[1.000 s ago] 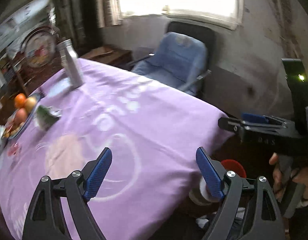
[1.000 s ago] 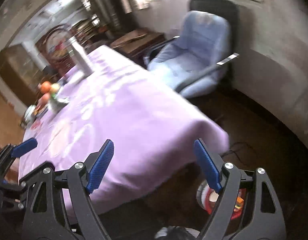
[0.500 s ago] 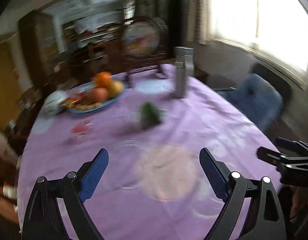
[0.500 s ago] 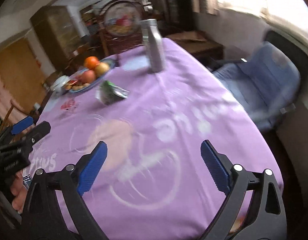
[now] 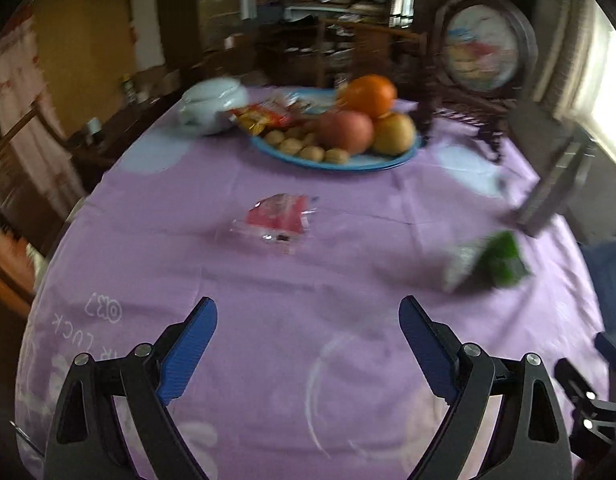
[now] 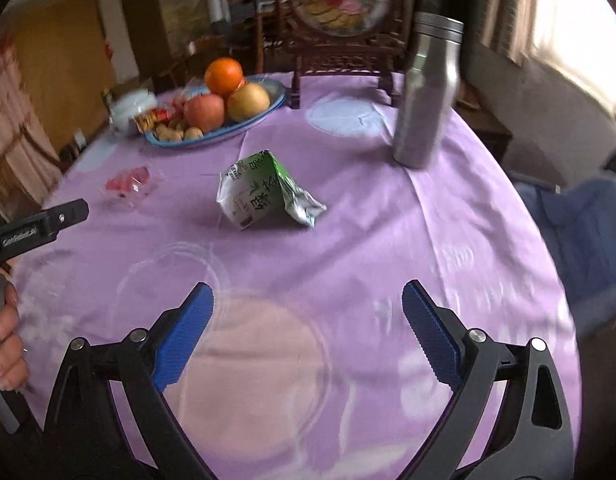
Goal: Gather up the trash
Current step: 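Move both tools back over the table, then grasp the green-and-white drink carton with the right gripper and lift it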
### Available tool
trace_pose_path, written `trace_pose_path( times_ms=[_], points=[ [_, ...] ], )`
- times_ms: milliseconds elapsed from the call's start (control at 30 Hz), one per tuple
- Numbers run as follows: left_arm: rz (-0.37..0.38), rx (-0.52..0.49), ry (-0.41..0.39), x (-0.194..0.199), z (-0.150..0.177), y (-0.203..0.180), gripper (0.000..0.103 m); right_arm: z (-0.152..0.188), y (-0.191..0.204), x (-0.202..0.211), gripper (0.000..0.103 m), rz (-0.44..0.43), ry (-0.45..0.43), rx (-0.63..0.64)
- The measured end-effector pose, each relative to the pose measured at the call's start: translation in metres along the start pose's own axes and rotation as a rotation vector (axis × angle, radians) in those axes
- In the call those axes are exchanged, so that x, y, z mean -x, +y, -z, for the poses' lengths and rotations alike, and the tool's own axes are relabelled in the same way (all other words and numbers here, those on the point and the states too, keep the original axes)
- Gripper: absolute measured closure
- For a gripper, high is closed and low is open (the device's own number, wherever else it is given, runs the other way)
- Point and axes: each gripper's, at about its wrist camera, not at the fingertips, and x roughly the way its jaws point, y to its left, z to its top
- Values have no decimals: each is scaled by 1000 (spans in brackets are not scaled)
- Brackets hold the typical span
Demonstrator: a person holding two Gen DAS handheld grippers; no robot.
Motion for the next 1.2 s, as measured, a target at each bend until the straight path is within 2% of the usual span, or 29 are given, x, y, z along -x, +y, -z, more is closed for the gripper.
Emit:
trace_pose_path(
  times_ms=[67,133,200,267,367,600,633,733,833,967,1033,1200],
  points=[
    [-20,-9,52,-21,2,2,13,-12,8,-18,11,9,15,61],
    [18,3,95,-38,3,11,13,-23,15,-39,13,31,32,103],
    [3,30,123,-50,0,24,13,-33,19,-63,22,46,54,133],
    [11,66,130,-55,-3,33,13,-41,20,-83,30,47,84,148],
    [24,102,142,-58,-3,41,13,-47,24,-102,32,53,104,169],
    [-15,71,118,-59,-4,34,13,-65,31,-121,32,79,73,198],
    [-16,70,120,-61,-5,33,13,-67,31,-125,36,82,77,200],
    [-9,74,132,-65,-5,34,13,-72,27,-134,75,57,118,174],
    [-12,78,140,-67,-4,35,13,-70,22,-125,76,38,92,149],
    [14,109,171,-72,-2,42,13,-60,0,-90,76,-49,50,3],
    [7,127,185,-76,0,46,13,-50,-9,-72,76,-69,37,-30],
    [-30,116,139,-70,-1,43,14,-8,-32,-37,76,-109,55,-94]
  ],
)
